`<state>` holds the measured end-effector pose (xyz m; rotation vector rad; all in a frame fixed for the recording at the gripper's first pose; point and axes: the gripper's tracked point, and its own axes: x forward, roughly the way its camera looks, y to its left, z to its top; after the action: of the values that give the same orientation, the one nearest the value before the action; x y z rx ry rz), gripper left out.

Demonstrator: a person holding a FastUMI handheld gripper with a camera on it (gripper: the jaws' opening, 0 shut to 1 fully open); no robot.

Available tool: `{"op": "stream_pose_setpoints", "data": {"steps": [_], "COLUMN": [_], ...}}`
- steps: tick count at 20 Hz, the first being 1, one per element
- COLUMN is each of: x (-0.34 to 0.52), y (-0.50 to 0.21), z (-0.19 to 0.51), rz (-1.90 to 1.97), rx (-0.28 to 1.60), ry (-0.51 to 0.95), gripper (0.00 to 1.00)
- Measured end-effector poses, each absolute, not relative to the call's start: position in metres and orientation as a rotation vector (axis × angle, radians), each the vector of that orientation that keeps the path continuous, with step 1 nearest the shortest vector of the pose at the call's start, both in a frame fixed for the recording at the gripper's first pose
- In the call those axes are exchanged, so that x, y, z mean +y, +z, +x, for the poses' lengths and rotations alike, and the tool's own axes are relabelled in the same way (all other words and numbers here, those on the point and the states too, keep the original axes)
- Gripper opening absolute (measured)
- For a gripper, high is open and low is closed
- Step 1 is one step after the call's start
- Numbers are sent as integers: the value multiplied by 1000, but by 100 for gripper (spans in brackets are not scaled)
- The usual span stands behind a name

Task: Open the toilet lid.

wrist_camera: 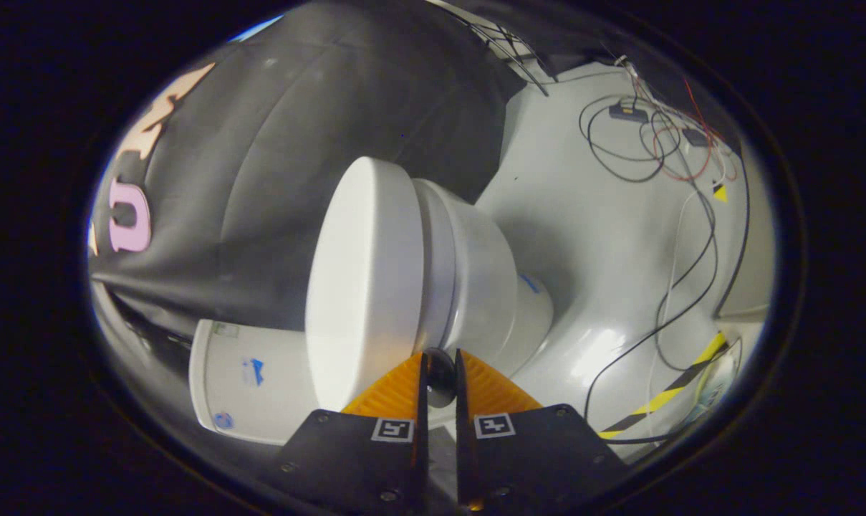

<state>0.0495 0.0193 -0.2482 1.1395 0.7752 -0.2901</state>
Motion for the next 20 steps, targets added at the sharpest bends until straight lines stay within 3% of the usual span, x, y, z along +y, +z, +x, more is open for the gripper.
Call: {"op": "stream_pose_setpoints", "data": {"steps": [3, 20], "x": [9, 24], "y": [-238, -182], "z": [48, 49], "rz": [1104, 794], "rx": [795, 769], "ry": [-228, -7], "gripper": [2, 3]}}
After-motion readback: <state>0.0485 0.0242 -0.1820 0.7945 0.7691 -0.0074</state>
